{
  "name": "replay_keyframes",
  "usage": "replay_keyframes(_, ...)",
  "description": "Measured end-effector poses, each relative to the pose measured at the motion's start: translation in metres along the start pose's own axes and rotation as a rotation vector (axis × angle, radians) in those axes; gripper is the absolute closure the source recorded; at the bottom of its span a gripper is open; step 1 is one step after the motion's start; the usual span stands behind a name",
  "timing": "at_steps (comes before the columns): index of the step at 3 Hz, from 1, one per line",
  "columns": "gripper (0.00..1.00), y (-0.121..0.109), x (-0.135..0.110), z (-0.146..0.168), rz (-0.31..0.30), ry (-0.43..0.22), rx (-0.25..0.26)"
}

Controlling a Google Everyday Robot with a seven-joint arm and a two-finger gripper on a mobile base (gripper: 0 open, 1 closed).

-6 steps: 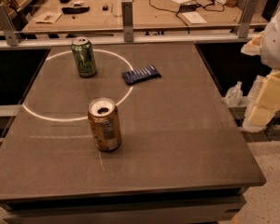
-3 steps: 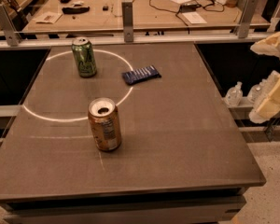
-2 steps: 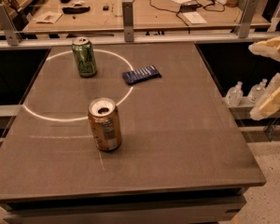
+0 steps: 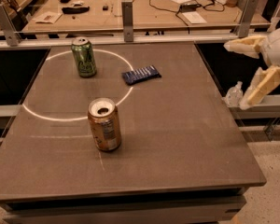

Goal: Move rxbar blueberry near orange can

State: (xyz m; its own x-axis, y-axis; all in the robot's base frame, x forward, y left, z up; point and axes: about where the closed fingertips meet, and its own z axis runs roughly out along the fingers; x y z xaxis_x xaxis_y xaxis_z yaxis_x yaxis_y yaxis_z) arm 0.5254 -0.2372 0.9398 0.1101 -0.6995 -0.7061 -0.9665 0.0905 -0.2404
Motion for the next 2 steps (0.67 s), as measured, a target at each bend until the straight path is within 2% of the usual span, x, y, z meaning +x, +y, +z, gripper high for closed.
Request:
replay_keyframes(1, 0.00, -0.0277, -0.0032, 0.0353, -0.025, 0.042, -0.083)
replay_keyframes(2, 0.00, -0.0280, -0.0029, 0.0354, -0.025, 0.042, -0.082)
